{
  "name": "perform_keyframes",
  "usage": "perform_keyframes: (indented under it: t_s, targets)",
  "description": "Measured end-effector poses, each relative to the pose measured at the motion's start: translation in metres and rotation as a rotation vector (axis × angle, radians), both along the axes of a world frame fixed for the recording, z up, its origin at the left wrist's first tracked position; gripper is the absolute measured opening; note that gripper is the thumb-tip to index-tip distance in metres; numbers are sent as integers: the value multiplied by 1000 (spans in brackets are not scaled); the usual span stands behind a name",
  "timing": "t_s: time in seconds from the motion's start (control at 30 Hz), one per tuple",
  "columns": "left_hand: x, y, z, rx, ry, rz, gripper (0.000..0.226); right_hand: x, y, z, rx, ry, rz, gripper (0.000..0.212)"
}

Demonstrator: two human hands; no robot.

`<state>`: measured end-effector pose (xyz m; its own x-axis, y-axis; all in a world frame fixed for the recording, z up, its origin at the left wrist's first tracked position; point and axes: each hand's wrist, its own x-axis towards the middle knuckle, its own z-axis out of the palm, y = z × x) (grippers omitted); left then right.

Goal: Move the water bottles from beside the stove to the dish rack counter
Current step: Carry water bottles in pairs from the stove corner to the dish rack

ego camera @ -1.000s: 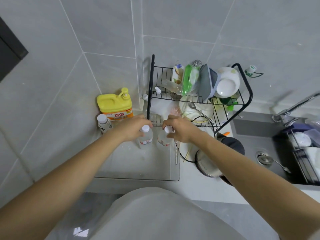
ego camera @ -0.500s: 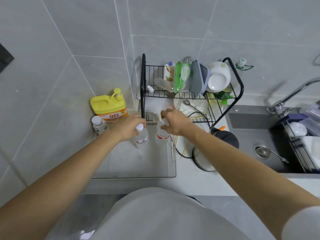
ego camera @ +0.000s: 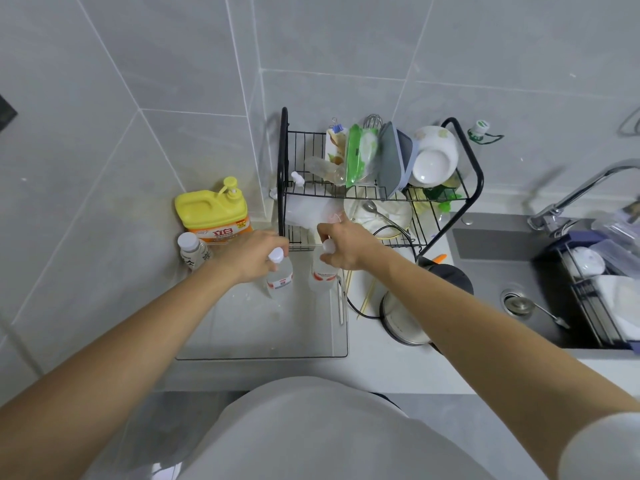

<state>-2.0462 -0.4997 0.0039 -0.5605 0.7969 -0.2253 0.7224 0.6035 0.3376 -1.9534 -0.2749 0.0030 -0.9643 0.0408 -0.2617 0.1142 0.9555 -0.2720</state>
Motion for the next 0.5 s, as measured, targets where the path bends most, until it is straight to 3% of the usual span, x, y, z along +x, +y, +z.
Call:
perform_keyframes:
  t_s: [0.5]
  targets:
    - [-1, -2, -4, 46, -21, 33, 22, -16, 2, 6, 35, -14, 1, 38]
